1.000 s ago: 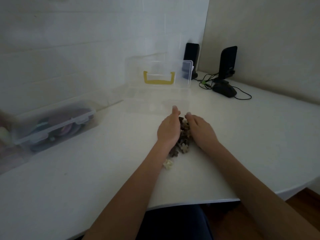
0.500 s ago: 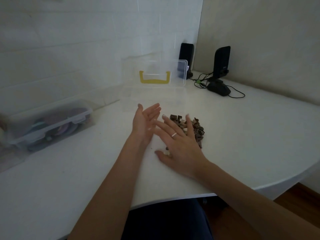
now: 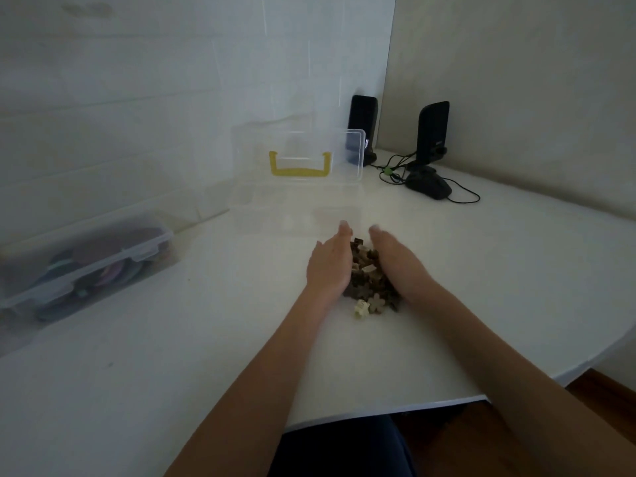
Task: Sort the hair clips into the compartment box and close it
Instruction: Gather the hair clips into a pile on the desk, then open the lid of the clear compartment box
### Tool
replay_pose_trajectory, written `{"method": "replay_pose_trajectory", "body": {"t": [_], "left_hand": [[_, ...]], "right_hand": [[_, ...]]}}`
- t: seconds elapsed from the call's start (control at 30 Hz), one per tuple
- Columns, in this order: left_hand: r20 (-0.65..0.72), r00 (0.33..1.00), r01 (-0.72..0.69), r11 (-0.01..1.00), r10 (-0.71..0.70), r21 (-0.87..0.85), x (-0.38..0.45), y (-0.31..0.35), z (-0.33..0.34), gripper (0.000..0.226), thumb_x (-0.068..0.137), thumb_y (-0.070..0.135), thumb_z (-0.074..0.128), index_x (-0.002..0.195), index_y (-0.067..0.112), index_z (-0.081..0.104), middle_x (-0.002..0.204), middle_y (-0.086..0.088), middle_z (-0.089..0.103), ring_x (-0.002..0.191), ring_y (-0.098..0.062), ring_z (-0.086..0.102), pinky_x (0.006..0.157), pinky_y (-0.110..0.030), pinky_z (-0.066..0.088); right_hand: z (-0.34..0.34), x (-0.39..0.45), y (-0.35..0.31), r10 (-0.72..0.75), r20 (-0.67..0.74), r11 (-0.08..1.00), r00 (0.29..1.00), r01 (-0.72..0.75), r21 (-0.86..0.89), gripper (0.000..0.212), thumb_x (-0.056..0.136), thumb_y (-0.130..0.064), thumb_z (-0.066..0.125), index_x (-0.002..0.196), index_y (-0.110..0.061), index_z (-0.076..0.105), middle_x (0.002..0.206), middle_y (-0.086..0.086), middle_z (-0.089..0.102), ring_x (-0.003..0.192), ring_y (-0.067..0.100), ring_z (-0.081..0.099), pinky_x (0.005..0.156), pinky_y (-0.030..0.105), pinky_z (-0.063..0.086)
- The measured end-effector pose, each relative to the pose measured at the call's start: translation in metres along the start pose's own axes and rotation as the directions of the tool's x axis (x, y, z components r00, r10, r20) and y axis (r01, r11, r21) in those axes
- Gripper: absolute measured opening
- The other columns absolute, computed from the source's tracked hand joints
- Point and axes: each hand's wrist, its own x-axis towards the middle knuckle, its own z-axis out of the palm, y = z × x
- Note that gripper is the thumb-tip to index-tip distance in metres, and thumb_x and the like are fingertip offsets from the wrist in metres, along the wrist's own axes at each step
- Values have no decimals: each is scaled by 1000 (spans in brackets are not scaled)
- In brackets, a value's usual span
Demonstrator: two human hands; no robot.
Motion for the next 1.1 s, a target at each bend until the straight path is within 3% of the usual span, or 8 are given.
{"method": "replay_pose_trajectory", "body": {"t": [0.17, 0.37, 0.47, 0.6, 0.7, 0.93, 1.0, 1.1], "left_hand": [[-55, 998, -1, 991, -7, -131, -12, -6, -5, 60, 106, 43, 15, 126, 17, 65, 134, -8, 61, 131, -24, 49, 114, -40, 30], [-226, 973, -37, 929, -51, -369, -11, -8, -19, 54, 106, 40, 20, 126, 17, 64, 141, -6, 56, 135, -19, 46, 113, -33, 30], [-488, 859, -88, 893, -156, -441, -9, -9, -38, 48, 106, 31, 26, 111, 14, 71, 128, -6, 65, 125, -18, 55, 111, -34, 34], [-638, 750, -144, 900, -173, -412, -12, -23, -69, 42, 104, 24, 32, 100, 14, 73, 112, -2, 69, 115, -17, 60, 98, -26, 39], [-669, 734, -144, 936, -116, -320, -15, -42, -95, 40, 100, 28, 34, 94, 19, 72, 106, 1, 69, 111, -17, 61, 95, -27, 40], [-654, 736, -165, 891, -174, -422, -26, -61, -150, 29, 102, 18, 38, 89, 18, 63, 108, -6, 65, 108, -19, 61, 101, -37, 46], [-614, 760, -173, 845, -211, -505, -27, -55, -163, 22, 104, 20, 39, 98, 13, 59, 109, -6, 63, 104, -15, 58, 99, -32, 45], [-483, 847, -144, 777, -224, -613, -28, -42, -175, 15, 104, 27, 43, 97, 22, 54, 98, 4, 57, 90, -8, 56, 93, -29, 43]], "right_hand": [[21, -8, -1, -181, 0, 983, 983, 181, 22, 39, 102, -37, 30, 125, -19, 56, 118, -3, 62, 104, 10, 53, 86, 22, 34], [8, 19, -11, -373, -250, 926, 893, 344, -152, 40, 101, -30, 38, 136, -15, 47, 138, 2, 52, 129, 16, 44, 106, 26, 28], [9, 50, -35, -506, -50, 797, 861, 443, -411, 50, 97, -20, 48, 144, -14, 35, 148, 6, 40, 142, 22, 26, 116, 36, 16], [34, 79, -54, -357, 227, 665, 906, 417, -619, 65, 93, -23, 56, 149, -16, 23, 154, 11, 24, 143, 26, 19, 117, 43, 13], [45, 84, -57, -449, 65, 657, 891, 379, -652, 39, 90, -14, 58, 128, -20, 51, 128, 10, 41, 116, 25, 45, 96, 42, 39], [37, 74, -47, -569, -42, 721, 821, 474, -505, 31, 82, 10, 55, 91, -19, 65, 98, -3, 44, 75, 7, 56, 82, 36, 48], [30, 66, -45, -653, -76, 692, 754, 553, -465, 24, 83, 7, 61, 88, -15, 68, 91, -4, 43, 63, -5, 45, 76, 18, 47], [20, 47, -47, -740, -46, 628, 671, 664, -407, 18, 82, 6, 65, 88, -9, 71, 86, 1, 45, 64, 7, 47, 63, 0, 37]]}}
